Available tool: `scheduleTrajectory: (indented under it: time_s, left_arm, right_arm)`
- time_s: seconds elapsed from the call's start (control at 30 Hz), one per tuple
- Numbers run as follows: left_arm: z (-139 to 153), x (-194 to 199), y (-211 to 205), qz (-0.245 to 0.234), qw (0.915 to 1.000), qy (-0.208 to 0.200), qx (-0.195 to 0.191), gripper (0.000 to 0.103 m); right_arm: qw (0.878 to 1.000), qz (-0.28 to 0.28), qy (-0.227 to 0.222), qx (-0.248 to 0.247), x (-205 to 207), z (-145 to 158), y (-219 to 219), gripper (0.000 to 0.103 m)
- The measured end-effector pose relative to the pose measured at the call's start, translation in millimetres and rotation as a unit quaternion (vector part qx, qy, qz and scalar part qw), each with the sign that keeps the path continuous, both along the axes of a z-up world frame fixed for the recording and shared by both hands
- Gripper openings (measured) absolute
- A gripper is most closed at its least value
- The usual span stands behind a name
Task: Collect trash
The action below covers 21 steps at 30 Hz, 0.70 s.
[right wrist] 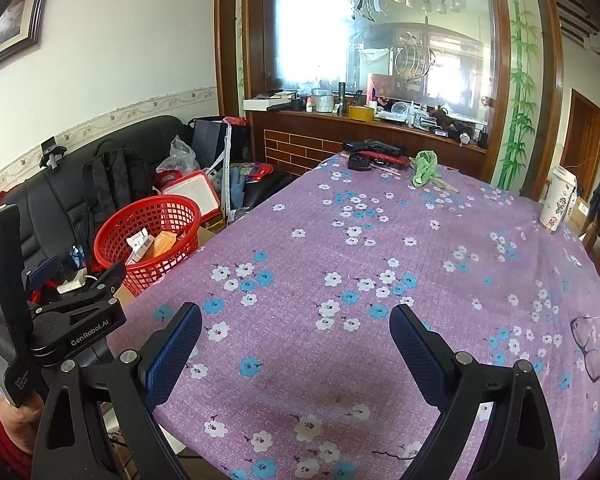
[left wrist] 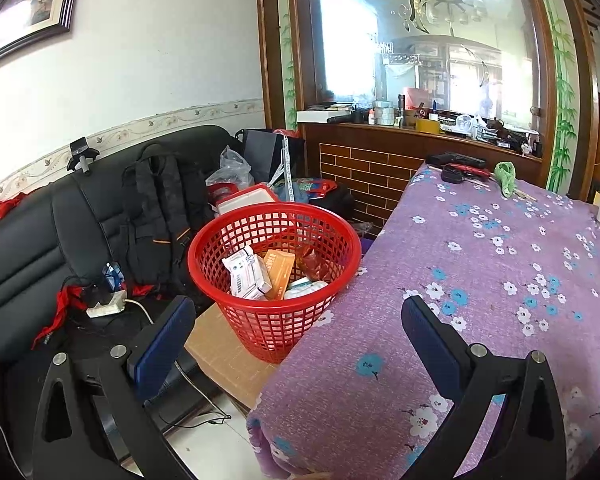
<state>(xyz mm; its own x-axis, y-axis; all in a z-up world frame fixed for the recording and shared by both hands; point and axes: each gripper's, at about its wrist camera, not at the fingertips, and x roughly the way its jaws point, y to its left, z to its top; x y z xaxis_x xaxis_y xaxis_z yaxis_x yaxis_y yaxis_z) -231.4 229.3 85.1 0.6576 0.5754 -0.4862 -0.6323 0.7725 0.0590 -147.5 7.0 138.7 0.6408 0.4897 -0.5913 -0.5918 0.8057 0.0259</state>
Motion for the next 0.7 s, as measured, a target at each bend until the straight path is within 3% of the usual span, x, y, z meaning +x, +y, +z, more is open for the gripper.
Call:
scheduleTrajectory:
  time_s: [0.7]
  left_arm:
    - [-4.1, 0.6, -4.9, -0.002, 0.9999, 0.0, 0.013, 0.102]
  right_arm:
    - [1.0, -0.002, -0.001, -0.006, 3.2, -3.1, -1.7, 0.097]
